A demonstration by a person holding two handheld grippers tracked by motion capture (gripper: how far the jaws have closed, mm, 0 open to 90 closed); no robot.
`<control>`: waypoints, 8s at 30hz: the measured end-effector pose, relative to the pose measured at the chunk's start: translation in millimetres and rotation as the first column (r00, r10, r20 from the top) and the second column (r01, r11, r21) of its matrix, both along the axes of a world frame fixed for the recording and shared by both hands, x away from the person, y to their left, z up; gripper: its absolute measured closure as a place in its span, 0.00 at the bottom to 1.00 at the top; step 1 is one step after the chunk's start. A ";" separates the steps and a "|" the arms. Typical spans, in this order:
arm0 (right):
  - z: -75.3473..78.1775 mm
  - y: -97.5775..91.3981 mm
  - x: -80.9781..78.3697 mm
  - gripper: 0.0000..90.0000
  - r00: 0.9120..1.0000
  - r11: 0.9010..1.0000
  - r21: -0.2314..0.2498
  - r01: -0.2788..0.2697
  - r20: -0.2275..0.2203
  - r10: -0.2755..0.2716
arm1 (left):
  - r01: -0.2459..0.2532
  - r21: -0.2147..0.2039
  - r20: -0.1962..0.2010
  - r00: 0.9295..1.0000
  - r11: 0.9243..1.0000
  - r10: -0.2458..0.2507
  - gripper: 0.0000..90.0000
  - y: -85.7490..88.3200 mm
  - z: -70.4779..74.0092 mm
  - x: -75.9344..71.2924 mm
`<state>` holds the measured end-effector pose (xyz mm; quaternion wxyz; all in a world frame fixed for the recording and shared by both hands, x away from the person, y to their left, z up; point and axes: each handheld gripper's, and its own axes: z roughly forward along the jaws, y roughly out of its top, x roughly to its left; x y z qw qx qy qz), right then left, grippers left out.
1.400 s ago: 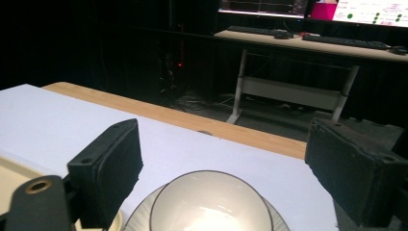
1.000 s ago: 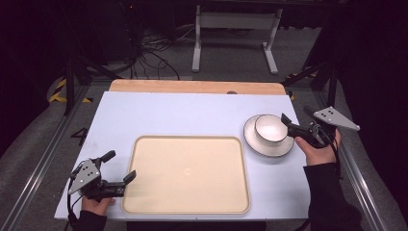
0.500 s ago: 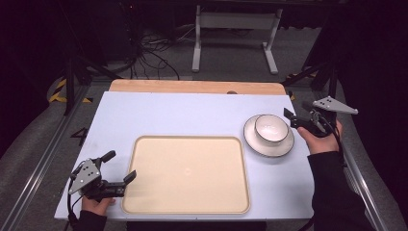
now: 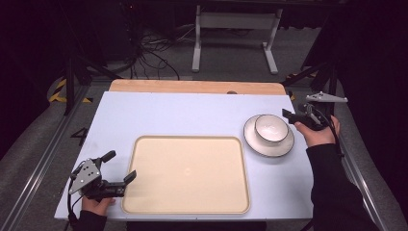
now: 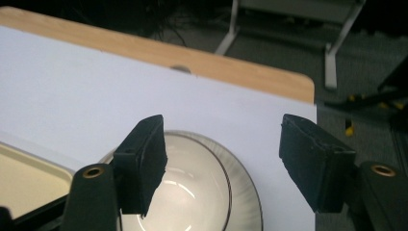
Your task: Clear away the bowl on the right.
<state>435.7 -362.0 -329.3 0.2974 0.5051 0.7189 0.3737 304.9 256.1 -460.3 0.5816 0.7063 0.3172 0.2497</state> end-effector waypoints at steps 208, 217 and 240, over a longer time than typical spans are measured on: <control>10.7 256.2 -27.5 0.90 0.725 0.861 0.124 -0.493 -0.489 0.485 | 0.012 0.005 0.001 1.000 1.000 -0.012 0.00 0.2 0.1 0.2; -10.9 262.7 -23.5 0.90 0.707 0.862 0.116 -0.494 -0.523 0.476 | 0.013 0.007 0.001 1.000 1.000 -0.013 0.00 0.2 0.1 0.2; -51.5 268.4 -11.3 0.90 0.687 0.876 0.125 -0.466 -0.573 0.447 | 0.014 0.007 0.002 1.000 1.000 -0.014 0.00 0.3 0.1 0.3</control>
